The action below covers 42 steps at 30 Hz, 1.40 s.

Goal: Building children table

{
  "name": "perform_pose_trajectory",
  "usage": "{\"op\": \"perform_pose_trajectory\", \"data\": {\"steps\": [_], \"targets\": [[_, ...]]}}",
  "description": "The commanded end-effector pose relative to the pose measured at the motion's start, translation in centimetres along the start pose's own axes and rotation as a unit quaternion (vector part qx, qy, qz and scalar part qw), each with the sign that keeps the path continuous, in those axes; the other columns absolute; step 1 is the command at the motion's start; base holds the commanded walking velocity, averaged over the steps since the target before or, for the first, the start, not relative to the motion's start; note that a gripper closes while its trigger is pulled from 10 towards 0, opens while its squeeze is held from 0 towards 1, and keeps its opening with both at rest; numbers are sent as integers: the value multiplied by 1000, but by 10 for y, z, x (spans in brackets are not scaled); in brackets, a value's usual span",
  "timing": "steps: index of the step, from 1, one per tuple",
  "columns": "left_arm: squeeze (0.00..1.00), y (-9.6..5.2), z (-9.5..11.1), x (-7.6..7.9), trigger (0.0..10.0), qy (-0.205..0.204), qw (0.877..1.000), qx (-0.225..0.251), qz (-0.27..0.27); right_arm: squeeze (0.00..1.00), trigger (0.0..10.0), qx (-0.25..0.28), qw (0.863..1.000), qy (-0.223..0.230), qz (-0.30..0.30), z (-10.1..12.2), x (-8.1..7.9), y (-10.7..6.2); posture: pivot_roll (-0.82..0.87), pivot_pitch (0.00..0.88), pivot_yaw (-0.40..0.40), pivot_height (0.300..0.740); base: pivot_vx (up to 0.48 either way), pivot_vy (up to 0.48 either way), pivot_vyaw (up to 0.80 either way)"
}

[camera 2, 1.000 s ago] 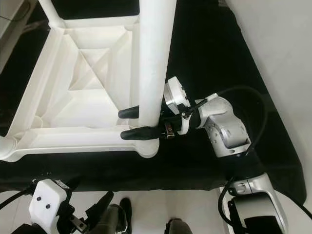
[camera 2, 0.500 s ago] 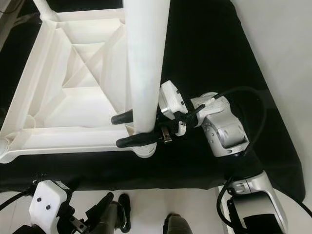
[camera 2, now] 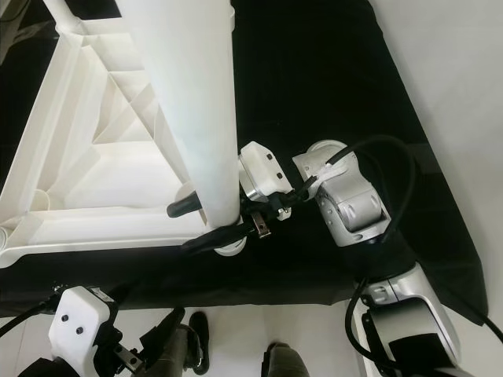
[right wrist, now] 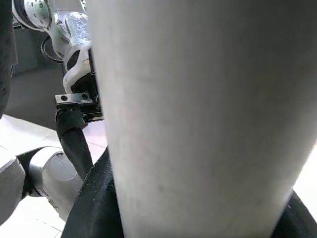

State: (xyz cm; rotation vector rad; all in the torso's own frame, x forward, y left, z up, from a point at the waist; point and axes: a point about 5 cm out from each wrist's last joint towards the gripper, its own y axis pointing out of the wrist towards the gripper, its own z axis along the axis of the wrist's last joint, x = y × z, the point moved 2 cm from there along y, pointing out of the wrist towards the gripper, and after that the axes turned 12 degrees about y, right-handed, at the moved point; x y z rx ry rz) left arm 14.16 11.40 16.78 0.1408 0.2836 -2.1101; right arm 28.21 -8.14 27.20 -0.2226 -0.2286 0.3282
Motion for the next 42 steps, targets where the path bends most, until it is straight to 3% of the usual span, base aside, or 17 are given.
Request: {"op": "perform_pose_trajectory", "data": {"steps": [1,4,15,25,28,33,42], "targets": [[0,-1,-5,2,10000,-7,1000,-13,0,0,10000,-22,998,64,16,-24,-2,6,117,366,24,740,0,0,0],[0,0,-5,2,10000,-10,1000,-12,0,0,10000,-19,995,98,-2,-23,8,5,107,365,23,740,0,0,0],[0,1,-5,3,10000,-13,1000,-11,3,0,10000,-12,992,106,-71,-29,23,7,107,361,15,740,0,0,0],[0,1,-6,4,10000,-14,1000,-12,0,0,10000,23,983,112,-144,-36,17,6,102,350,20,740,0,0,0],[0,1,-6,4,10000,-14,1000,-12,0,0,10000,41,983,108,-144,-35,12,7,102,350,23,740,0,0,0],[0,1,-6,3,10000,-12,1000,-12,0,0,10000,48,990,96,-90,-38,-8,10,105,356,30,740,0,0,0],[0,1,-6,2,10000,-11,1000,-12,1,0,10000,33,992,84,-83,-38,-10,11,105,359,26,740,0,0,0]]}}
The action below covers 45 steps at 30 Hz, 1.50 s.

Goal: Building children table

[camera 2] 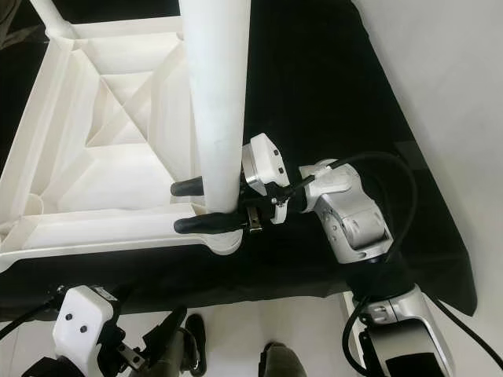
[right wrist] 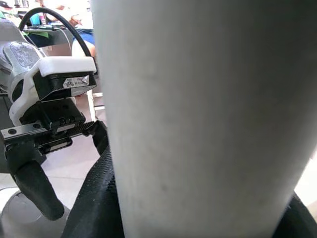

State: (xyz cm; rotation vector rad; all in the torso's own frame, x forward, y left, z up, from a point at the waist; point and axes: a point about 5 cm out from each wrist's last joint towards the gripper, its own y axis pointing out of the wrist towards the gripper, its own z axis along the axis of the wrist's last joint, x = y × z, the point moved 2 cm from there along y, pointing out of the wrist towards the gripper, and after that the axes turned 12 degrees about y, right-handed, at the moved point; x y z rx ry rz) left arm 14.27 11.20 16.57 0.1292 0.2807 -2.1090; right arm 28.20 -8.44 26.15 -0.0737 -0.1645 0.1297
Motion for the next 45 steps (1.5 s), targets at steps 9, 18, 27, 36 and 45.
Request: {"op": "perform_pose_trajectory", "data": {"steps": [9,18,27,36,45], "targets": [[0,-1,-4,0,10000,-6,1000,-10,2,0,10000,-98,994,29,23,-36,-9,4,102,362,25,740,0,0,0],[0,0,-4,0,10000,-8,1000,-8,3,0,10000,-122,992,39,4,-36,-6,7,99,366,22,740,0,0,0],[0,0,-3,0,10000,-9,1000,-7,2,0,10000,-130,988,83,-32,-38,3,5,96,367,21,740,0,0,0],[0,-1,-3,0,10000,-8,1000,-8,3,0,10000,-109,979,129,-117,-43,19,8,97,369,22,740,0,0,0],[0,0,-3,1,10000,-8,1000,-8,2,0,10000,-74,974,135,-168,-44,22,11,97,368,22,740,0,0,0]]}}
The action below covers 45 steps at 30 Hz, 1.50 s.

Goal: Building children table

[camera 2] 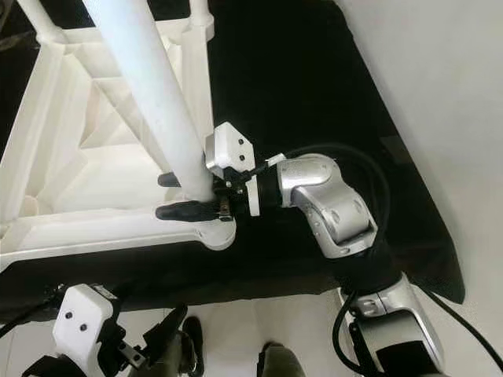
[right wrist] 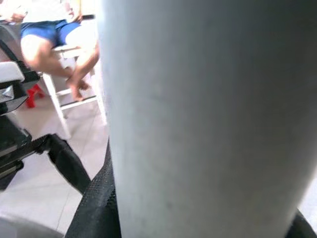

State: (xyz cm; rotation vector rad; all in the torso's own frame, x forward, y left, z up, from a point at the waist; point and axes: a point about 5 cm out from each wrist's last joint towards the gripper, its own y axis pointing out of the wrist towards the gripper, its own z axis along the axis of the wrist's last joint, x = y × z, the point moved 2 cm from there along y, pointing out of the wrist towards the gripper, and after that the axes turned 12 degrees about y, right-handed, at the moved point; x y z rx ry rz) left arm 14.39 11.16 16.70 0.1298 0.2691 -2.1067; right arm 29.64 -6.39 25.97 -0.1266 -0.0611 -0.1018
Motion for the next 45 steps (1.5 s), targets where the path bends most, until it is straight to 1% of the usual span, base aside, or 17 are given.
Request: {"op": "perform_pose_trajectory", "data": {"steps": [1,3,5,7,8,10,14,17,22,24,25,27,29,31,32,36,45], "targets": [[0,-1,-4,1,10000,-6,1000,-13,1,0,10000,-37,995,75,-60,-38,11,-3,97,368,22,740,0,0,0],[0,-1,-5,1,10000,-6,1000,-13,0,0,10000,-6,996,69,-49,-33,5,-3,94,363,22,740,0,0,0],[0,-1,-5,1,10000,-6,1000,-13,0,0,10000,5,997,67,-43,-31,2,-4,94,363,22,740,0,0,0],[0,-1,-5,1,10000,-6,1000,-13,-1,0,10000,28,998,56,-20,-27,-7,-6,94,363,22,740,0,0,0],[0,-1,-5,1,10000,-6,1000,-13,-1,0,10000,28,998,56,-20,-27,-7,-6,94,363,22,740,0,0,0],[0,-1,-5,1,10000,-6,1000,-13,-1,0,10000,31,999,33,2,-28,-16,-6,92,356,23,740,0,0,0],[0,-1,-6,1,10000,-6,1000,-13,-2,0,10000,32,999,26,13,-30,-21,-4,94,354,23,740,0,0,0],[0,-1,-6,1,10000,-4,1000,-14,-1,0,10000,23,999,9,22,-34,-26,-1,98,351,23,740,0,0,0],[0,-1,-6,1,10000,-4,1000,-14,-1,0,10000,18,1000,3,23,-35,-27,-1,99,351,23,740,0,0,0],[0,-1,-6,1,10000,-3,1000,-15,-1,0,10000,15,1000,-6,26,-35,-28,0,99,352,23,740,0,0,0],[0,-1,-6,1,10000,-3,1000,-15,-1,0,10000,6,999,-19,31,-36,-29,0,98,353,24,740,0,0,0],[0,-1,-6,1,10000,-3,1000,-15,-1,0,10000,6,999,-19,31,-36,-29,0,98,353,24,740,0,0,0],[0,-1,-6,0,10000,-3,1000,-14,0,0,10000,-17,998,-37,39,-38,-30,-1,96,357,22,740,0,0,0],[0,-1,-6,0,10000,-3,1000,-14,0,0,10000,-25,998,-37,37,-38,-29,-1,96,357,22,740,0,0,0],[0,-1,-6,0,10000,-4,1000,-14,0,0,10000,-28,999,-24,28,-37,-25,1,96,359,20,740,0,0,0],[0,0,-6,0,10000,-4,1000,-13,1,0,10000,-31,999,-13,23,-38,-23,1,96,362,18,740,0,0,0],[0,0,-5,0,10000,-5,1000,-13,3,0,10000,-46,999,-4,18,-43,-21,0,96,364,17,740,0,0,0]]}}
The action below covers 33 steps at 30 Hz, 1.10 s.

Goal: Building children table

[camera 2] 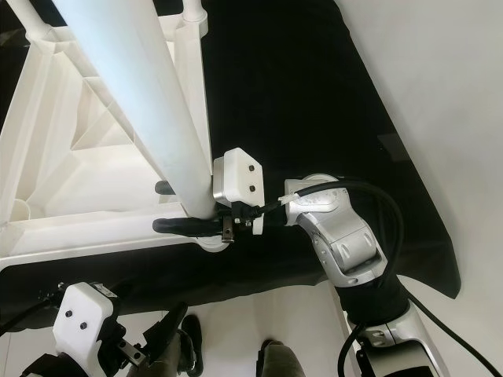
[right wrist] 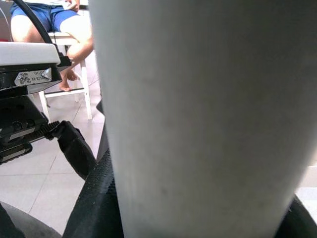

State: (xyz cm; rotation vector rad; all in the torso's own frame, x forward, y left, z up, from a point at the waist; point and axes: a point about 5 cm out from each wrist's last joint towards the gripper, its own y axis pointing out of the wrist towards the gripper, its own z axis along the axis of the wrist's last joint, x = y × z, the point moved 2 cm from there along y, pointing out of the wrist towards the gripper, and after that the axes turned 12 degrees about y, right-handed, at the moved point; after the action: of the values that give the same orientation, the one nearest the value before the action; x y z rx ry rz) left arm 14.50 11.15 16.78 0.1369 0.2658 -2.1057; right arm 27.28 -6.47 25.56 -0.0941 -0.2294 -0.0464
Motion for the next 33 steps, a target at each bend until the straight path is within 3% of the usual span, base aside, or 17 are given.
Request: {"op": "perform_pose_trajectory", "data": {"steps": [1,6,7,8,9,10,11,12,14,15,18,21,22,26,27,29,33], "targets": [[0,-1,-6,1,10000,-7,1000,-15,2,0,10000,-65,994,86,-3,-40,-4,1,93,365,15,740,0,0,0],[0,-1,-6,1,10000,-7,1000,-15,2,0,10000,-65,992,104,-30,-43,-2,0,97,363,9,740,0,0,0],[0,-2,-6,1,10000,-4,1000,-16,3,0,10000,-70,972,112,-192,-51,16,-1,100,361,-11,740,0,0,0],[0,-3,-6,1,10000,-3,1000,-17,4,0,10000,-76,940,114,-311,-58,27,-6,100,361,-11,740,0,0,0],[0,-3,-5,-1,10000,-3,1000,-16,13,0,10000,-78,903,125,-404,-63,19,-18,96,358,-15,740,0,0,0],[0,-3,-5,-1,10000,-3,1000,-16,13,0,10000,-78,903,125,-404,-63,19,-18,96,358,-15,740,0,0,0],[0,-3,-5,-4,10000,-3,1000,-14,22,0,10000,-68,870,156,-462,-69,5,-26,96,362,-1,740,0,0,0],[0,-3,-4,-6,10000,-4,1000,-13,28,0,10000,-60,857,178,-479,-72,-6,-29,96,362,-1,740,0,0,0],[0,-3,-4,-6,10000,-4,1000,-13,28,0,10000,-60,857,178,-479,-72,-6,-29,96,362,-1,740,0,0,0],[0,-2,-4,-7,10000,-1,999,-12,30,0,10000,-54,851,182,-490,-72,-11,-30,85,356,9,740,0,0,0],[0,0,-4,-12,10000,16,999,-10,29,0,10000,-35,853,171,-491,-71,-8,-22,98,333,15,740,0,0,0],[0,3,-2,-23,10000,32,999,-3,44,0,10000,-31,850,168,-498,-71,-4,-16,107,309,15,740,0,0,0],[0,5,7,-37,10000,50,997,17,65,0,10000,-26,840,170,-514,-70,-2,-11,108,294,13,740,0,0,0],[0,9,18,-49,10000,68,994,39,81,0,10000,-15,833,178,-524,-69,-1,-9,110,277,15,740,0,0,0],[0,9,18,-49,10000,68,994,39,81,0,10000,-15,833,178,-524,-69,-1,-9,110,277,15,740,0,0,0],[0,16,37,-65,10000,92,988,77,95,0,10000,24,838,198,-508,-66,1,-3,110,250,22,740,0,0,0],[0,21,53,-73,10000,111,983,108,96,0,10000,52,844,207,-492,-64,1,2,108,232,26,740,0,0,0]]}}
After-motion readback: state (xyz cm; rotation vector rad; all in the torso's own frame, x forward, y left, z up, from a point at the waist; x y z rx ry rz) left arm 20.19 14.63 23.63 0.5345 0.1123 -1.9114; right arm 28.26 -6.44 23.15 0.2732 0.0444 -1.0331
